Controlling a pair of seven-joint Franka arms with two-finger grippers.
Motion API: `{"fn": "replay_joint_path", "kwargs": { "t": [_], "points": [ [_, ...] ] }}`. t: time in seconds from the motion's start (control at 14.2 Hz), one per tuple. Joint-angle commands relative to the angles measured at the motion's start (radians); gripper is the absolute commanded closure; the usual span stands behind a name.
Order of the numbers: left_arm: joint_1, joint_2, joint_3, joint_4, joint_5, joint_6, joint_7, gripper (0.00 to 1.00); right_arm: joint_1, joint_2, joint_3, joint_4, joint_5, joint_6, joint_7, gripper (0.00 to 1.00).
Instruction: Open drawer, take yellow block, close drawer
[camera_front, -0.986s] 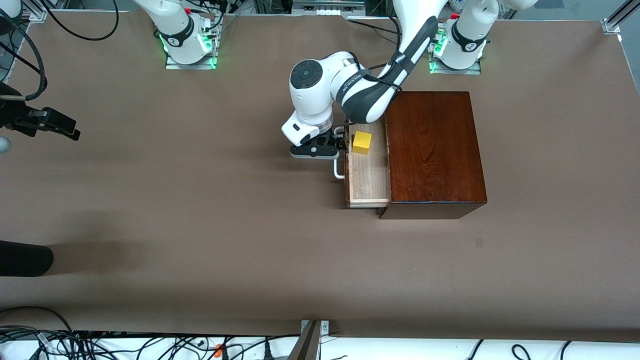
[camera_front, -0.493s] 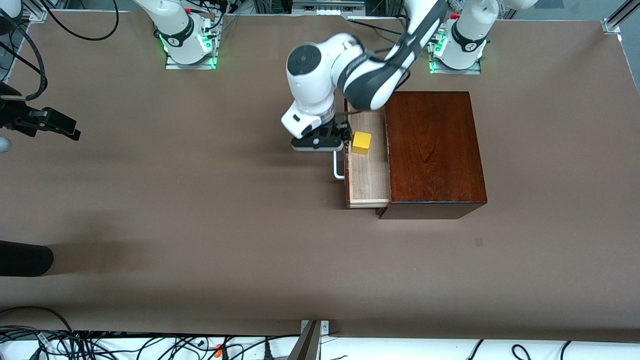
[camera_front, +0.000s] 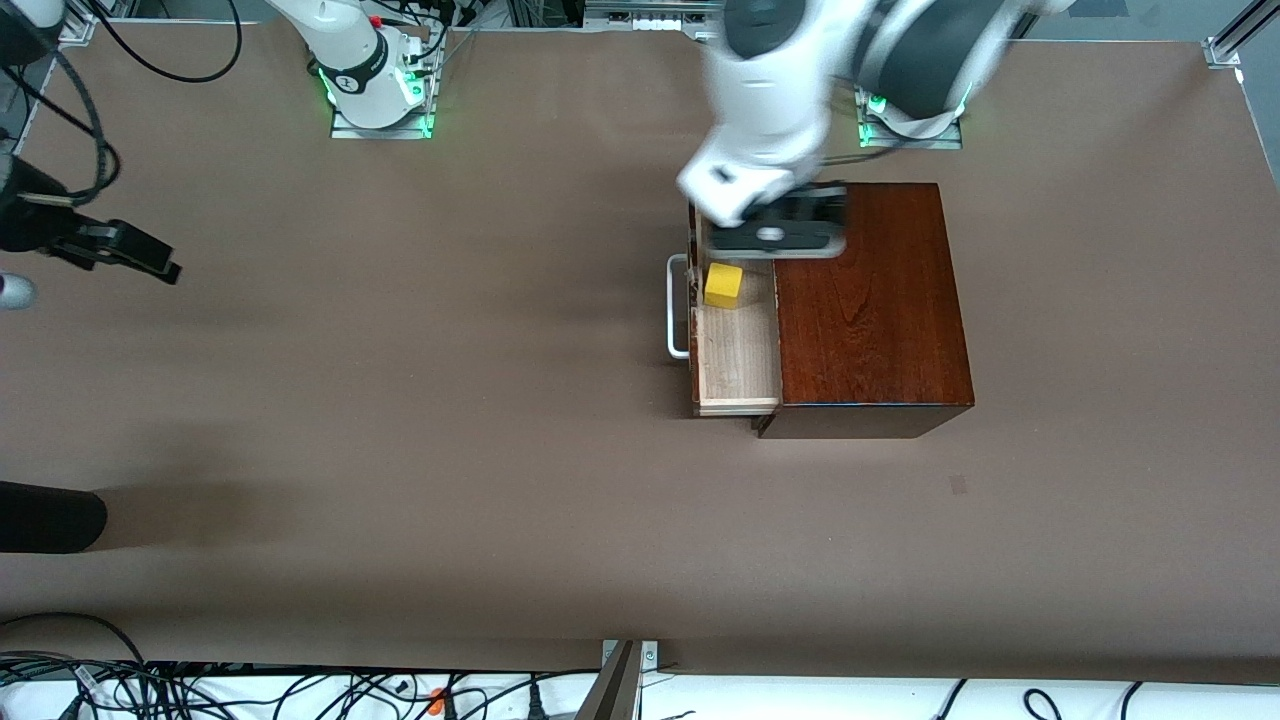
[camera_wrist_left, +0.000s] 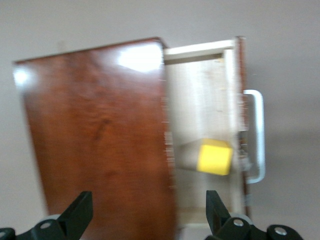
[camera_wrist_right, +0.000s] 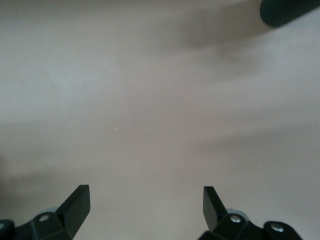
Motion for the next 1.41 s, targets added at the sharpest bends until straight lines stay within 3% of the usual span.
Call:
{"fn": "replay_joint_path", "kwargs": {
  "t": [0.0, 0.28, 0.49, 0.63, 0.85, 1.13, 1.34],
  "points": [
    [0.148, -0.079, -0.008, -0.023, -0.058, -0.058, 0.208, 0.00, 0.007, -0.010, 0.102, 0.002, 0.013, -0.007, 0.259, 0.00],
    [0.366, -0.119, -0.008, -0.023, -0.120, -0.108, 0.428, 0.00, 0.043, 0.000, 0.265, 0.002, 0.008, 0.000, 0.732, 0.00],
    [0.502, -0.129, 0.009, -0.039, -0.167, -0.104, 0.541, 0.00, 0.182, 0.029, 0.277, 0.002, -0.001, 0.005, 1.033, 0.00],
    [0.512, -0.162, 0.024, -0.066, -0.140, -0.054, 0.559, 0.00, 0.272, 0.058, 0.277, 0.002, 0.001, 0.075, 1.296, 0.00],
    [0.494, -0.295, 0.103, -0.295, -0.147, 0.169, 0.566, 0.00, 0.390, 0.117, 0.277, 0.005, -0.004, 0.181, 1.652, 0.00],
    [0.474, -0.297, 0.108, -0.265, -0.143, 0.088, 0.557, 0.00, 0.531, 0.256, 0.276, 0.083, -0.016, 0.287, 2.063, 0.00],
    [0.472, -0.291, 0.102, -0.245, -0.144, 0.063, 0.568, 0.00, 0.623, 0.429, 0.274, 0.250, -0.097, 0.305, 2.308, 0.00]
  ]
}}
